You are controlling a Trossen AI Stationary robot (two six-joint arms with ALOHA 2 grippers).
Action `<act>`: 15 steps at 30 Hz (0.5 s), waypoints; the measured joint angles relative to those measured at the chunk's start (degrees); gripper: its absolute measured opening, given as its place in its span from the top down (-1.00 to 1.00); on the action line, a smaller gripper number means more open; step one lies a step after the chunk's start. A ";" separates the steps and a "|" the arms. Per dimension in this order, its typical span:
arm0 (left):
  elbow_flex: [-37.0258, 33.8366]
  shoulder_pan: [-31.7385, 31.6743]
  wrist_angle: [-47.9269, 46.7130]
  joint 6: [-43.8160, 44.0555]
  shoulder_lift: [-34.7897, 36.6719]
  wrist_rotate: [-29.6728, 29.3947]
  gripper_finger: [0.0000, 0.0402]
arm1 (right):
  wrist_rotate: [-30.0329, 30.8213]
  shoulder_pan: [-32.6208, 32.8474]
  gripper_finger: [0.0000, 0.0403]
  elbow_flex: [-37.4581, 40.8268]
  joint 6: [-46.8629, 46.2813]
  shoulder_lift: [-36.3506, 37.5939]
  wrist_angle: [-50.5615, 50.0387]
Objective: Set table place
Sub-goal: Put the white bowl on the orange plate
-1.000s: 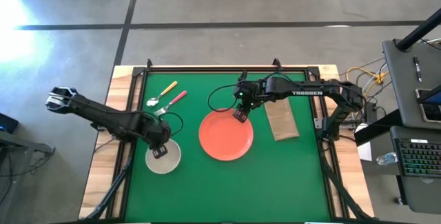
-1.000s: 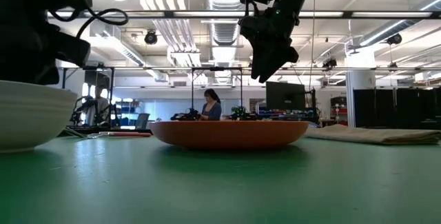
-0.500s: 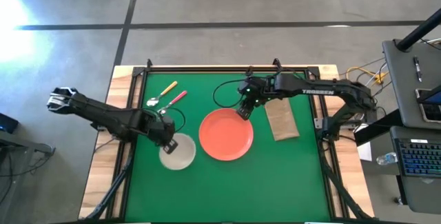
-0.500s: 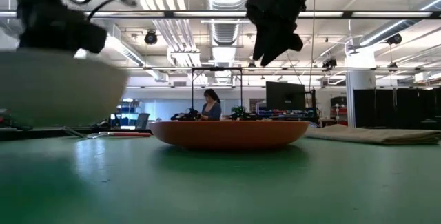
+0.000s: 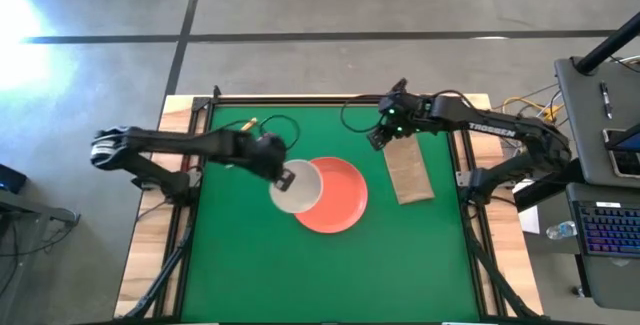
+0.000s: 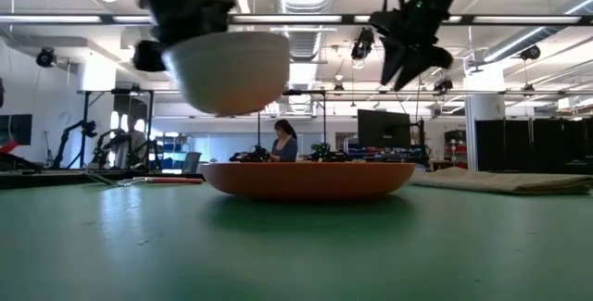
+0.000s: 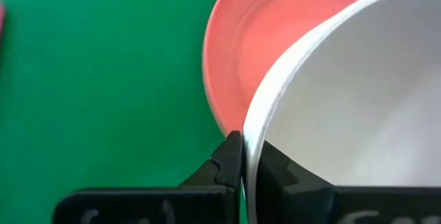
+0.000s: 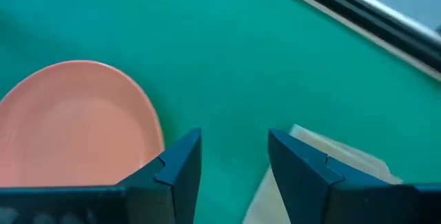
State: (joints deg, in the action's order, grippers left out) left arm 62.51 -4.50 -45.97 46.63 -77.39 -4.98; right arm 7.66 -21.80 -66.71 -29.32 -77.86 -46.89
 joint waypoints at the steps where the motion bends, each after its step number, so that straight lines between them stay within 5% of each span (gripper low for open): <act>1: 1.44 -0.91 0.79 -1.36 -1.91 0.73 1.00 | -0.02 -0.56 0.21 1.20 -0.71 1.02 0.09; 15: 17.29 -3.38 2.06 -12.70 -22.37 8.79 1.00 | 0.59 -3.84 0.21 14.18 -7.05 15.01 2.19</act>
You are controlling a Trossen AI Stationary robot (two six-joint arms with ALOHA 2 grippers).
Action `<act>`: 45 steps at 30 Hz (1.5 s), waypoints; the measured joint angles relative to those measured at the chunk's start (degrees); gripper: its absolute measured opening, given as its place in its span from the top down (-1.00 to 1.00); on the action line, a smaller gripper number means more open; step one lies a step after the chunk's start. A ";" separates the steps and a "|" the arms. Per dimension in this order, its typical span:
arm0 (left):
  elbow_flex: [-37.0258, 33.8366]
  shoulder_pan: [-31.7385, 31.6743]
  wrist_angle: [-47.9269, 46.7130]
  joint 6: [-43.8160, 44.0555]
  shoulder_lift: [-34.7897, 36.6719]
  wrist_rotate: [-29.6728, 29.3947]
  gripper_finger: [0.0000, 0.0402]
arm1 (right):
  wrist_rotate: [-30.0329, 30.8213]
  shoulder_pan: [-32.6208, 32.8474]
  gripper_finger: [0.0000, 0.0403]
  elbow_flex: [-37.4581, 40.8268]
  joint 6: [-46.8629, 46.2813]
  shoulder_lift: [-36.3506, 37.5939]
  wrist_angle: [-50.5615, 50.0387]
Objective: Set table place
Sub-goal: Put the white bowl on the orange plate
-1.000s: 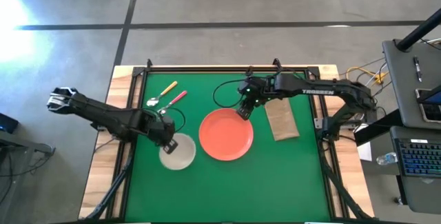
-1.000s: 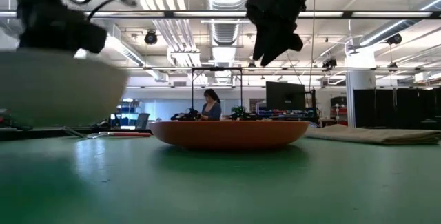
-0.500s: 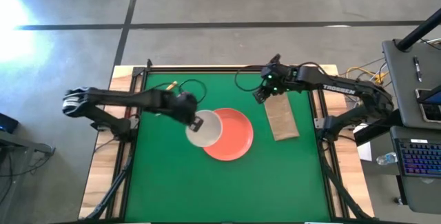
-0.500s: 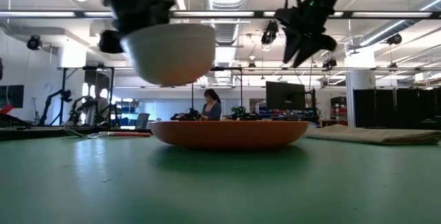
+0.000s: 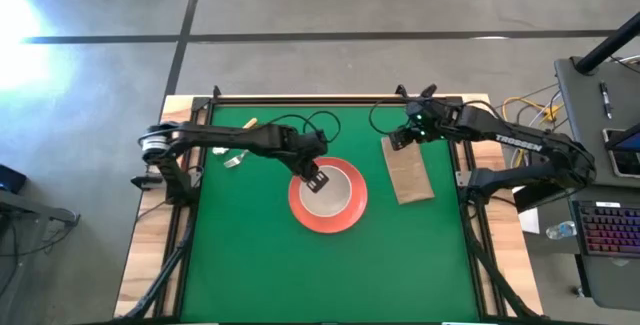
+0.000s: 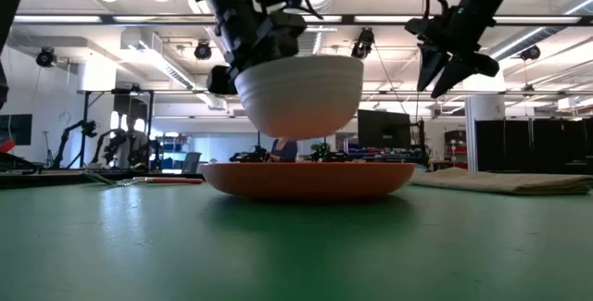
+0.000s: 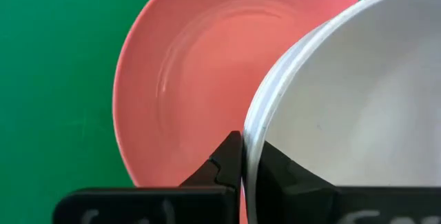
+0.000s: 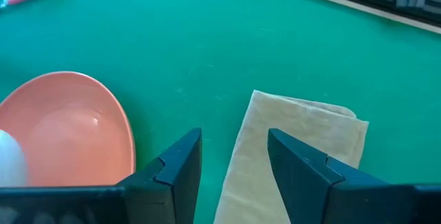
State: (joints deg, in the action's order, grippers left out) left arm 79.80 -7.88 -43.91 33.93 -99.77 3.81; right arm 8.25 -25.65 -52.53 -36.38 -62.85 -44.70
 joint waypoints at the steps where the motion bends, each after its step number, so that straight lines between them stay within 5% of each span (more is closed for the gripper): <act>1: 0.35 0.00 0.08 -0.16 -0.76 0.28 1.00 | 0.31 0.00 0.21 0.31 -0.09 0.56 0.16; 15: 1.56 0.00 1.43 -0.97 -7.30 0.65 1.00 | 0.87 -0.02 0.21 1.78 -0.09 0.72 0.65; 34: 1.74 -0.28 1.43 -0.48 -7.23 0.80 1.00 | 0.88 0.00 0.21 3.17 0.22 0.44 3.67; 45: 1.83 -0.28 1.37 0.20 -6.84 -0.98 0.68 | 0.88 0.00 0.21 3.17 0.89 0.44 3.82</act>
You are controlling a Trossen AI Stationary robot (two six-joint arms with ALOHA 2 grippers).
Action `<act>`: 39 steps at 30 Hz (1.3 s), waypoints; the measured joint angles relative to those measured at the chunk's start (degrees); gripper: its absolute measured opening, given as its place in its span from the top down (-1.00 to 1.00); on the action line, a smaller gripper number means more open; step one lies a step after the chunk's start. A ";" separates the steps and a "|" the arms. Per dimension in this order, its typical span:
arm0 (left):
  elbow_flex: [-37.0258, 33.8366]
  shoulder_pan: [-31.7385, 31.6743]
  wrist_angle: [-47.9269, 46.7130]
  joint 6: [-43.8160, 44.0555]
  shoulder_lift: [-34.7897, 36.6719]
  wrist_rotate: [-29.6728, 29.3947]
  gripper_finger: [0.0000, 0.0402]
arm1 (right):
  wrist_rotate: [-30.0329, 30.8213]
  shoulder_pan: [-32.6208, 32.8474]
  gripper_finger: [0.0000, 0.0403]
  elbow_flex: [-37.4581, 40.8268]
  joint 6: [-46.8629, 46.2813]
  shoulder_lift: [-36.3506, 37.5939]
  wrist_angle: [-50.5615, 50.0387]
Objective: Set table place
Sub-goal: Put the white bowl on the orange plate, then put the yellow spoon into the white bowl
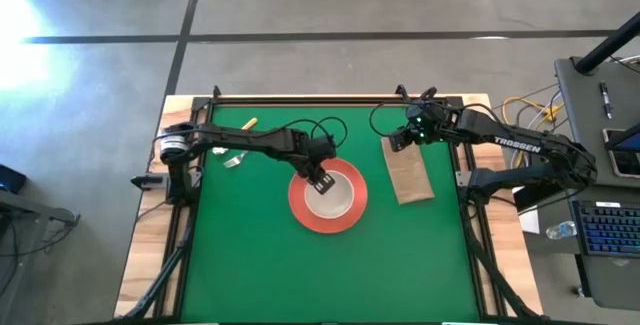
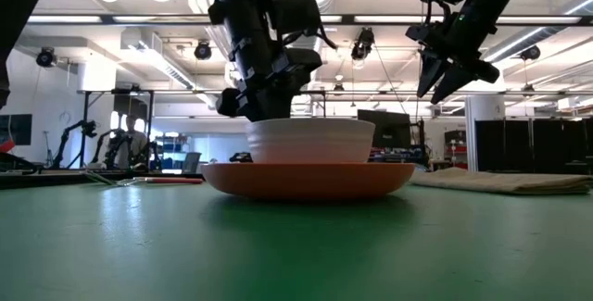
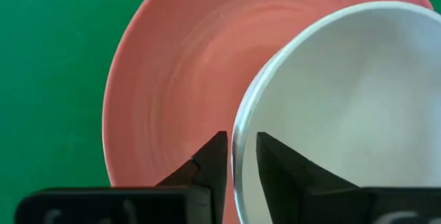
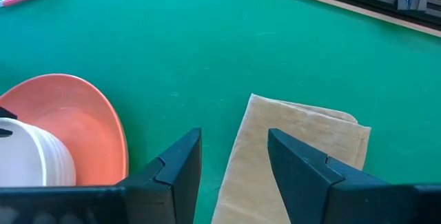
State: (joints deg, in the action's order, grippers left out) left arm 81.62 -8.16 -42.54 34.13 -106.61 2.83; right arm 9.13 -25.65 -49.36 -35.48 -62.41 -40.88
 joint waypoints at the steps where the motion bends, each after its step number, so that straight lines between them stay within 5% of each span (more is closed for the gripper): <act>1: 0.00 -0.02 -0.08 -0.02 0.15 -0.18 0.68 | 0.00 0.00 0.21 0.00 0.00 0.00 0.00; 10: -0.13 0.00 -5.04 -0.18 4.52 -3.56 0.67 | 0.02 -0.02 0.21 0.00 0.15 0.00 0.13; 18: -1.20 -0.04 -10.29 0.05 15.65 -9.95 0.67 | -0.67 0.23 0.21 0.02 2.02 -0.19 4.38; 27: -9.05 -0.13 -10.92 6.63 28.05 -15.50 0.67 | -16.60 0.82 0.21 -0.44 3.35 -6.17 17.53; 39: -24.04 -5.66 -10.86 19.28 36.61 -19.14 0.67 | -20.11 1.75 0.21 -18.12 11.81 -21.14 15.21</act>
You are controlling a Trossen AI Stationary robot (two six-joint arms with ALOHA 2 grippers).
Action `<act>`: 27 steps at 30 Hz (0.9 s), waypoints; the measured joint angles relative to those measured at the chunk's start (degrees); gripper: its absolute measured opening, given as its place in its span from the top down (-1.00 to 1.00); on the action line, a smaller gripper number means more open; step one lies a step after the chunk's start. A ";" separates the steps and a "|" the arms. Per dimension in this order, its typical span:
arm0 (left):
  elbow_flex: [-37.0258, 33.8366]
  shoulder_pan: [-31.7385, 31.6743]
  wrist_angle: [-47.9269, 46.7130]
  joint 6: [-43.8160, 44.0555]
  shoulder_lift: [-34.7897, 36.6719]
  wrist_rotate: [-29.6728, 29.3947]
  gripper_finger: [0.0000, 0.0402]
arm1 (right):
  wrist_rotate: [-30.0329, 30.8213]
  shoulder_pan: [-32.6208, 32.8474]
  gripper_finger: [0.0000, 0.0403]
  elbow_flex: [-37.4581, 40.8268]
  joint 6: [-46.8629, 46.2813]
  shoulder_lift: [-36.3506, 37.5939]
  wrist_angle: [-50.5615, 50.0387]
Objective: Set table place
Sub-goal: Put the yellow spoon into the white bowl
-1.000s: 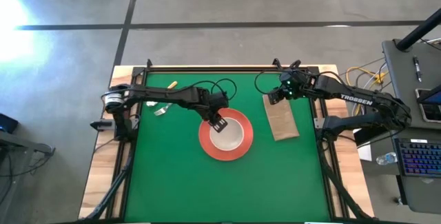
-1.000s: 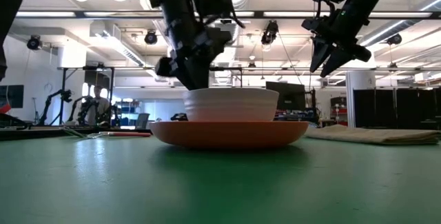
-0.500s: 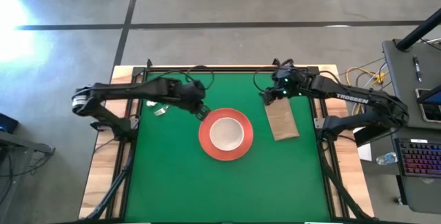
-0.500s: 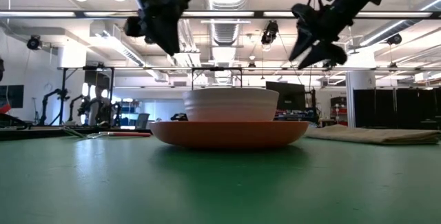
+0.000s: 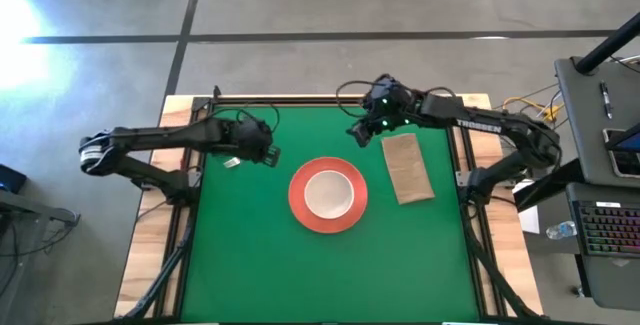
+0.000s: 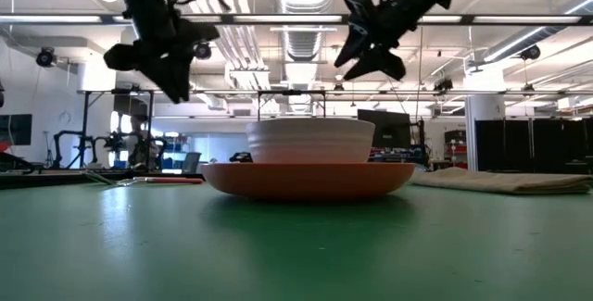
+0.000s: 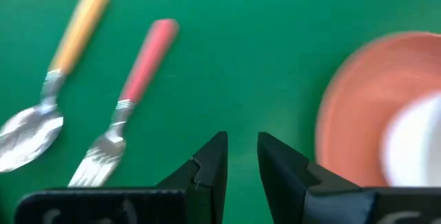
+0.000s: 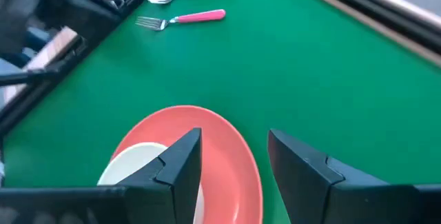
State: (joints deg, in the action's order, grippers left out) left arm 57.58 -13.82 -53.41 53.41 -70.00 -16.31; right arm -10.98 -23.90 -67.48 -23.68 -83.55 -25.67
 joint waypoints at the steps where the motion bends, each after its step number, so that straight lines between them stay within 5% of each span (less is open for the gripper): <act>1: -0.27 -1.58 -0.92 0.13 0.03 -0.19 0.67 | 0.01 0.00 0.21 -1.84 1.14 -1.02 -1.33; 8: -0.17 -16.64 -4.70 -5.47 -0.21 2.20 0.67 | -1.16 0.00 0.21 -10.87 7.53 -5.68 -12.85; 13: -0.13 -27.39 -4.80 -18.09 -2.94 11.83 0.67 | -4.07 0.02 0.21 -10.43 7.82 -5.54 -13.08; 18: 1.96 -32.22 -10.37 -31.20 -9.73 12.67 0.67 | -4.48 0.02 0.21 -7.83 7.71 -4.41 -13.16; 27: 7.17 -36.05 -14.48 -40.79 -21.87 11.49 0.67 | -4.46 0.00 0.21 -4.73 6.72 -3.80 -13.05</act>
State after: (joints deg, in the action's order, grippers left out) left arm 64.75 -49.87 -67.89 12.63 -91.87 -4.82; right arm -15.44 -23.90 -72.22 -16.96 -87.35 -38.72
